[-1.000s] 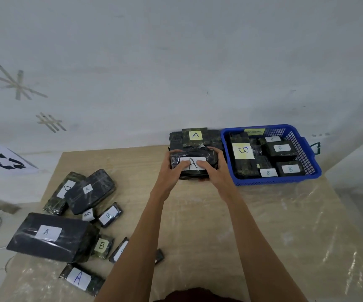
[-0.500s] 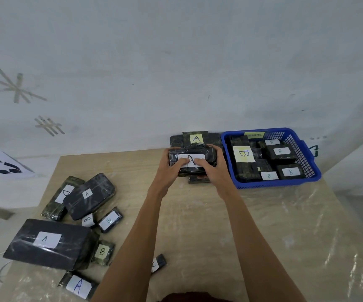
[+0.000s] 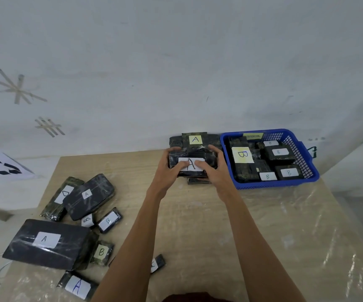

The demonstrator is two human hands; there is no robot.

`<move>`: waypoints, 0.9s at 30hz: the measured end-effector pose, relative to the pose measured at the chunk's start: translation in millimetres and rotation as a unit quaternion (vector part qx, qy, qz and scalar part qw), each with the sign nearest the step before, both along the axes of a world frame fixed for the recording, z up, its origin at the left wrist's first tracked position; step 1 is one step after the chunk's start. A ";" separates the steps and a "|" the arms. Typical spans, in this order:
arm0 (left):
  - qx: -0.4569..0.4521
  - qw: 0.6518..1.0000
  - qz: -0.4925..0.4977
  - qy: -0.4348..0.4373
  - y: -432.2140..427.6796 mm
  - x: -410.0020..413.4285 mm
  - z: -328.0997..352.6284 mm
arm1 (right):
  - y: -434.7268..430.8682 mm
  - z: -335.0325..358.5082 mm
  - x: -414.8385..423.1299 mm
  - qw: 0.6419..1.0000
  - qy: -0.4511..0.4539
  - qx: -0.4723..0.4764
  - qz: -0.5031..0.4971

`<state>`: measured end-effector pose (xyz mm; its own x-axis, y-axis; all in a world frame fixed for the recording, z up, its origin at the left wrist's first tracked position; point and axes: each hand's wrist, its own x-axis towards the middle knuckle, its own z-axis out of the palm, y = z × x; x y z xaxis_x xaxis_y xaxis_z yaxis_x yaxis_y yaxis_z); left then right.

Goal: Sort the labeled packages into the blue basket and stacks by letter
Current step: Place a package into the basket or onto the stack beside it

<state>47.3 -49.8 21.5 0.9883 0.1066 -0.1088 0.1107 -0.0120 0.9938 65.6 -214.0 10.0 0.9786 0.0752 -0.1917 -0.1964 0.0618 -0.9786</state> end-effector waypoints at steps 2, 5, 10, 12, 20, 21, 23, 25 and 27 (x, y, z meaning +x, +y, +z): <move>-0.002 1.000 -0.021 -0.015 2.7 -0.3 0.7 | -3.1 0.6 2.4 0.997 0.070 0.031 -0.009; 0.034 0.998 -0.049 -0.027 7.4 1.3 -1.6 | -5.7 6.0 4.2 0.985 0.156 0.080 -0.005; 0.043 0.995 -0.079 -0.030 8.5 0.7 0.2 | -8.5 10.4 -0.5 0.972 0.209 0.111 0.009; 0.054 0.995 -0.082 -0.032 7.2 -0.2 0.5 | -6.7 11.5 -0.6 0.979 0.183 0.086 -0.005; -0.023 0.995 -0.073 0.060 2.9 -2.8 -0.3 | -7.5 19.1 -5.3 0.998 0.054 0.037 0.021; -0.035 0.995 -0.062 0.072 2.6 -2.7 -1.3 | -7.5 19.1 -6.4 0.998 0.040 0.030 0.031; -0.035 0.995 -0.052 0.081 2.4 -2.8 -4.9 | -6.5 19.6 -7.7 0.999 0.023 0.016 0.044; -0.026 0.995 -0.047 0.079 2.2 -3.9 -7.6 | -4.7 20.2 -8.8 0.999 0.020 0.002 0.048; -0.026 0.996 -0.038 0.075 2.2 -4.4 -9.0 | -3.3 19.3 -10.7 0.999 0.013 -0.009 0.047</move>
<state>42.9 -47.6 12.5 0.9656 0.0215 -0.2591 0.2585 0.0259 0.9657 54.9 -217.3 29.3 0.9622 0.1628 -0.2183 -0.2252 0.0247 -0.9740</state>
